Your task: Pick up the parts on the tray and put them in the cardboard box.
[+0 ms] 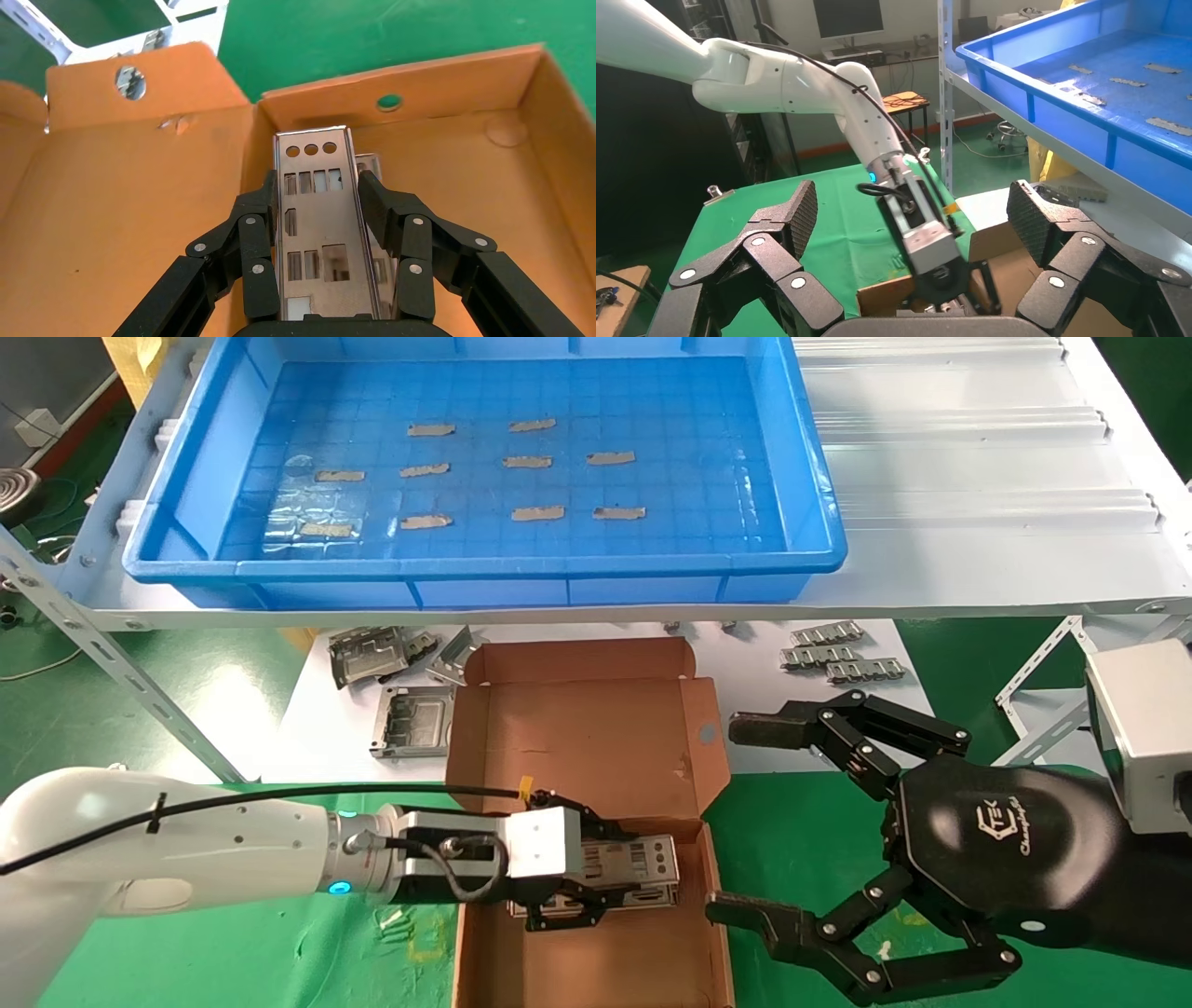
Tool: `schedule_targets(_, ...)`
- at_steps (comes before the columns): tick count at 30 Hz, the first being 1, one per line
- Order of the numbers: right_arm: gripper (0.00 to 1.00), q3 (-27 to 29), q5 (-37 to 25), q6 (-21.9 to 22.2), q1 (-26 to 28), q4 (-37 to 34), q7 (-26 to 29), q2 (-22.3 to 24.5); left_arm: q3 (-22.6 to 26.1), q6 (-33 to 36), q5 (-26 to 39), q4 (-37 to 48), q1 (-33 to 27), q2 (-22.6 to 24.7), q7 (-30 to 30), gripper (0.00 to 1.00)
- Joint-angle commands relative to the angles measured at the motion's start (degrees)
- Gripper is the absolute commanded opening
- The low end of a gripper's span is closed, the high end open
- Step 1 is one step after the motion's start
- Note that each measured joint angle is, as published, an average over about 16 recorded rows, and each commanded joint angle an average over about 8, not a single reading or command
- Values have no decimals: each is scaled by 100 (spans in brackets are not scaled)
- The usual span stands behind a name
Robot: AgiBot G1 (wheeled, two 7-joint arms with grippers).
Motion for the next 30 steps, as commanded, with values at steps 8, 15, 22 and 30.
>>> schedule_targets(8,100,0,0,0,0,0,0,0,66,-10,81,401,-45,195,94,100)
schedule_targets(15,100,0,0,0,0,0,0,0,95,141,86,537,-169,213,13,100)
schedule_targets(22,100,0,0,0,0,0,0,0,18,588,-150,360,-271,-1,-97,100)
schedule_targets(30,100,0,0,0,0,0,0,0,-247,1448,-902,81,-233,-495,-494,100)
